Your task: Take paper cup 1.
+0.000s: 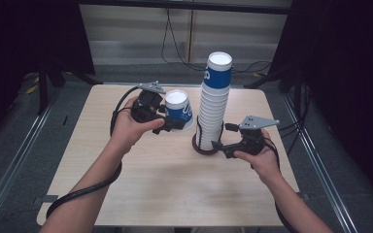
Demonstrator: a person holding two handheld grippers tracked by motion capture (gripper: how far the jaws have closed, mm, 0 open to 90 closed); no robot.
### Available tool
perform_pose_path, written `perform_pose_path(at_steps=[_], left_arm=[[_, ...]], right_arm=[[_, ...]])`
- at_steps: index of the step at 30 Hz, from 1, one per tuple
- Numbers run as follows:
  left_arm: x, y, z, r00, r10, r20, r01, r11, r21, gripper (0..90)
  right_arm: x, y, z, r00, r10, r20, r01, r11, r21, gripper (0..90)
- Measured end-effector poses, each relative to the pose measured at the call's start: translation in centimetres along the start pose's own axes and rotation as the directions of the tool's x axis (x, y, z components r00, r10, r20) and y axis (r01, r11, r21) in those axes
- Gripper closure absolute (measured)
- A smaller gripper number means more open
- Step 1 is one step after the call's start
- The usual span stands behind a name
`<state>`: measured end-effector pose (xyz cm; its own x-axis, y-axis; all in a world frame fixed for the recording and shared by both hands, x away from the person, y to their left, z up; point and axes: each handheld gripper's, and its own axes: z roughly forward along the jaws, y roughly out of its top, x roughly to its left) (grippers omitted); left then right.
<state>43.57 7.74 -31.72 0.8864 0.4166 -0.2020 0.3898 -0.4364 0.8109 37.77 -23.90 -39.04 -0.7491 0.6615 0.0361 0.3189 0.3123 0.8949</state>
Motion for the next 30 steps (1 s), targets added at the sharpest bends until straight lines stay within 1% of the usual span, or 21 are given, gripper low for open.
perform_pose_path(at_steps=[2,5,10,12,14,15,16,17,19,21,23,25,27,29,30], left_arm=[[-0.1,-0.2,0.1,1.0,0.007,0.001,-0.007,0.9999,0.009,22.7],[-0.2,-0.7,0.6,1.0,0.003,0.007,-0.003,1.0,0.007,22.7],[-0.4,-1.4,1.2,0.9998,0.006,0.019,-0.006,0.9998,0.02,22.7],[-0.4,-1.6,1.4,0.9998,0.013,0.017,-0.013,0.9993,0.036,22.7],[-0.4,-1.8,1.5,0.9998,0.009,0.015,-0.01,0.9991,0.042,22.7],[-0.4,-1.9,1.5,0.9999,0.016,0.006,-0.016,0.9983,0.056,22.7],[-0.4,-1.9,1.5,0.9998,0.021,0.001,-0.021,0.9979,0.06,22.7],[-0.4,-2.0,1.5,0.9996,0.03,-0.003,-0.029,0.9966,0.077,22.7],[-0.5,-2.1,1.6,0.9993,0.036,-0.005,-0.036,0.9957,0.085,22.7],[-0.7,-2.2,1.8,0.9983,0.054,-0.023,-0.052,0.9927,0.109,22.7],[-0.8,-2.4,2.0,0.998,0.062,-0.014,-0.059,0.9894,0.133,22.7],[-0.9,-2.5,2.2,0.997,0.075,-0.02,-0.071,0.9859,0.151,22.7],[-0.9,-2.6,2.3,0.9964,0.083,-0.015,-0.08,0.9819,0.172,22.7],[-1.0,-2.6,2.4,0.9944,0.105,-0.017,-0.099,0.9742,0.203,22.7],[-1.1,-2.7,2.5,0.9943,0.106,-0.015,-0.1,0.9718,0.213,22.7]], right_arm=[[0.1,-0.1,0.0,1.0,0.002,-0.001,-0.002,1.0,-0.003,12.3],[0.3,-0.2,0.1,1.0,0.002,-0.008,-0.002,1.0,-0.002,12.2],[0.6,-0.4,0.3,0.9999,-0.005,-0.014,0.005,1.0,0.003,12.3],[0.7,-0.4,0.3,0.9999,-0.004,-0.015,0.004,1.0,0.006,12.3],[0.7,-0.5,0.3,0.9999,-0.006,-0.016,0.006,1.0,0.006,12.2],[0.7,-0.5,0.3,0.9998,-0.004,-0.018,0.004,1.0,0.005,12.3],[0.7,-0.5,0.2,0.9999,-0.006,-0.015,0.006,1.0,0.005,12.3],[0.7,-0.5,0.2,0.9999,-0.003,-0.015,0.003,1.0,0.005,12.3],[0.6,-0.6,0.2,0.9999,-0.004,-0.015,0.004,1.0,0.006,12.3],[0.7,-0.8,0.2,0.9999,-0.002,-0.013,0.002,1.0,0.013,12.3],[0.7,-0.9,0.2,0.9998,-0.006,-0.018,0.006,1.0,0.016,12.3],[0.7,-1.1,0.3,0.9997,-0.002,-0.023,0.002,1.0,0.019,12.3],[0.8,-1.1,0.3,0.9997,-0.005,-0.023,0.005,1.0,0.022,12.3],[0.9,-1.1,0.3,0.9997,-0.008,-0.025,0.009,1.0,0.025,12.3],[0.9,-1.1,0.3,0.9996,-0.011,-0.027,0.011,1.0,0.025,12.3]])
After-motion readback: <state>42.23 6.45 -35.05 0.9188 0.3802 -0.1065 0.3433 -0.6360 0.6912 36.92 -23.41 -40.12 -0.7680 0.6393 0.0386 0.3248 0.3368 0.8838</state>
